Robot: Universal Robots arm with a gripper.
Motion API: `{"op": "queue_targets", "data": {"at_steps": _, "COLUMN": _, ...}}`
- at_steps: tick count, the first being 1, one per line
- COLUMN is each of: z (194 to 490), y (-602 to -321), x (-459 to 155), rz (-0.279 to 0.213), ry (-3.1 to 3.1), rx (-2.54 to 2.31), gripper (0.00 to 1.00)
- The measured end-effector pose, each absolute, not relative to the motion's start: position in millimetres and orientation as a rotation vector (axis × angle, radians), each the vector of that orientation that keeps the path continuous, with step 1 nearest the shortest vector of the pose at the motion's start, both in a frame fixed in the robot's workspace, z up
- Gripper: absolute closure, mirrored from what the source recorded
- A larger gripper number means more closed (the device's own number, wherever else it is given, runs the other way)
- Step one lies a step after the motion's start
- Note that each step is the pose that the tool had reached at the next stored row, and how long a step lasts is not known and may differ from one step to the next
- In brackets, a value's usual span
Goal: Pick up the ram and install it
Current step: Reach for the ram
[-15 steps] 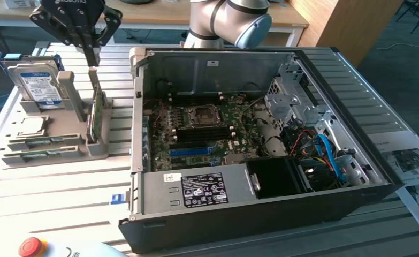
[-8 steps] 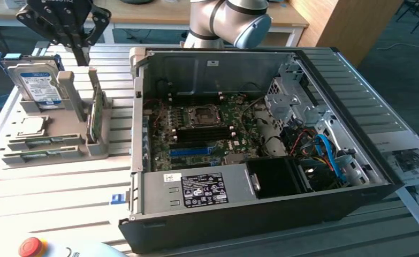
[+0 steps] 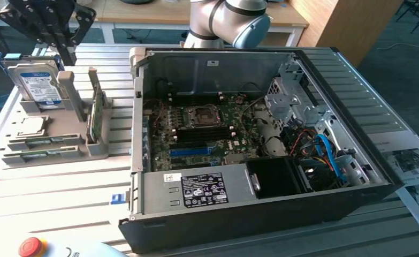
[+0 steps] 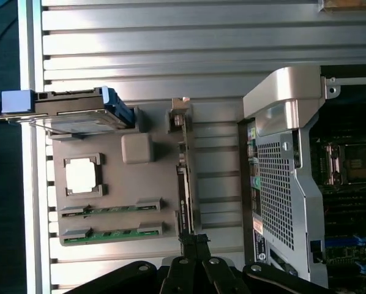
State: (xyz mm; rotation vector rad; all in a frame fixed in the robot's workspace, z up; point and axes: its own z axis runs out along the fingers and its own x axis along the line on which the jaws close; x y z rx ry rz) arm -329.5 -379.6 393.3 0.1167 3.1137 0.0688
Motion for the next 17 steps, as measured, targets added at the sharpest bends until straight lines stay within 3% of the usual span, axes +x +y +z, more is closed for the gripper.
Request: {"op": "queue_targets", "data": {"at_steps": 17, "z": 393, "y": -377, "x": -377, "rz": 0.069, "ry": 3.114, "rx": 0.117, "gripper": 0.9}}
